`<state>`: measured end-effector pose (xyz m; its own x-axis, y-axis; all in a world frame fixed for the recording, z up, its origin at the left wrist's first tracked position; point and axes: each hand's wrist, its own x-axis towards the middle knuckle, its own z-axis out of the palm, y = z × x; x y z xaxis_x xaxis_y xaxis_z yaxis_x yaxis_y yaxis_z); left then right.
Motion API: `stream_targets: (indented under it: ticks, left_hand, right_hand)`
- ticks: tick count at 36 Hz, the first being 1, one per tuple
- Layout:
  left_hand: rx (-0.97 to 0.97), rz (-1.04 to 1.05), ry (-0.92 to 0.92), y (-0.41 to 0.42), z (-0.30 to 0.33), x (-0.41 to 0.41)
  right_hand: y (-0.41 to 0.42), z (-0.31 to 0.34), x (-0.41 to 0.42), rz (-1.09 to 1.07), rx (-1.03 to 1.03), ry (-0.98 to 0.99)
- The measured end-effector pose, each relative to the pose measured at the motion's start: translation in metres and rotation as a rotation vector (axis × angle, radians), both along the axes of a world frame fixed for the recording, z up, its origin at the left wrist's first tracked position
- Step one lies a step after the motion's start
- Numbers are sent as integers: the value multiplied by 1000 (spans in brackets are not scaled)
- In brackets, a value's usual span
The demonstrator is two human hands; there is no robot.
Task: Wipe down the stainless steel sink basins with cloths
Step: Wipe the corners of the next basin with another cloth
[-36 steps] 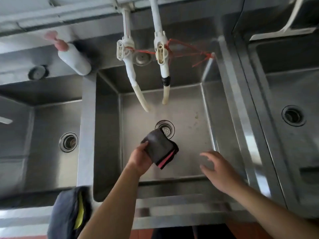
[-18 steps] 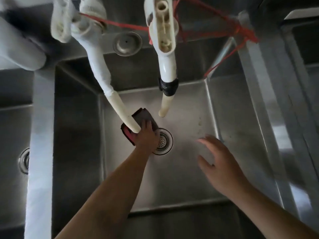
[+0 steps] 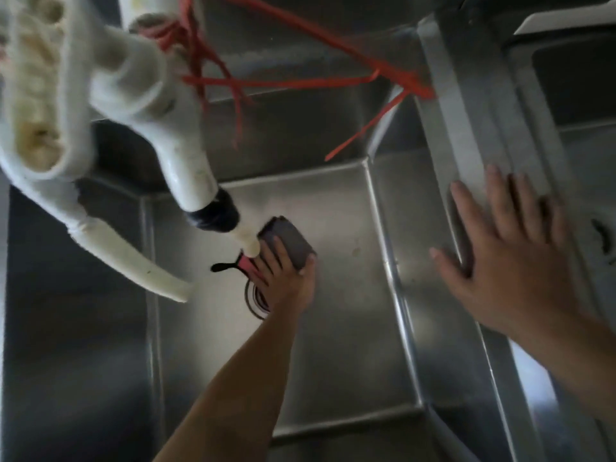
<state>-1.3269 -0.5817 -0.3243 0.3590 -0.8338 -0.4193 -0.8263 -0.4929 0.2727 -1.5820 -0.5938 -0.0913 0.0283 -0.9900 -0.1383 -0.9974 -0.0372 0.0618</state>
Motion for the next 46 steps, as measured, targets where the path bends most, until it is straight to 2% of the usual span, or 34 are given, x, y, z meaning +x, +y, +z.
stream_targets:
  ticks: [3, 8, 12, 15, 17, 22, 25, 31, 36, 39, 41, 46]
  left_hand:
    - [25, -242, 26, 17, -12, -48]
    - [-101, -764, 8, 78, -18, -71]
    - [-148, -943, 2, 113, -19, -59]
    - [-135, -911, -15, 128, -17, -47]
    - [-129, -786, -53, 131, -12, -44]
    - [-49, -136, -93, 62, -8, -55]
    - [-119, 99, -128, -2, -21, -49]
    - [-243, 76, -212, -128, -34, -53]
    - [-161, 131, -164, -169, -16, -91]
    - [-8, -89, 44, -152, -2, -108]
    - [19, -163, 170, -145, -1, -129]
    - [84, -148, 310, -144, 7, -153]
  right_hand:
    - [-2, -2, -1, -24, -35, -41]
    - [0, -2, -4, -15, -54, -89]
    - [-2, -1, -9, -10, -69, -84]
    - [-1, -2, -7, -11, -84, -101]
    - [0, -4, -7, 0, -114, -103]
    - [-4, -5, -9, 8, -167, -102]
    - [-3, -6, -7, 14, -173, -96]
    - [-5, -7, -7, -2, -161, -113]
    - [-7, -6, -7, -12, -131, -101]
    - [-6, -6, -8, -4, -119, -84]
    - [-5, -6, -8, -8, -105, -83]
    - [-6, -5, -8, -15, -57, -51]
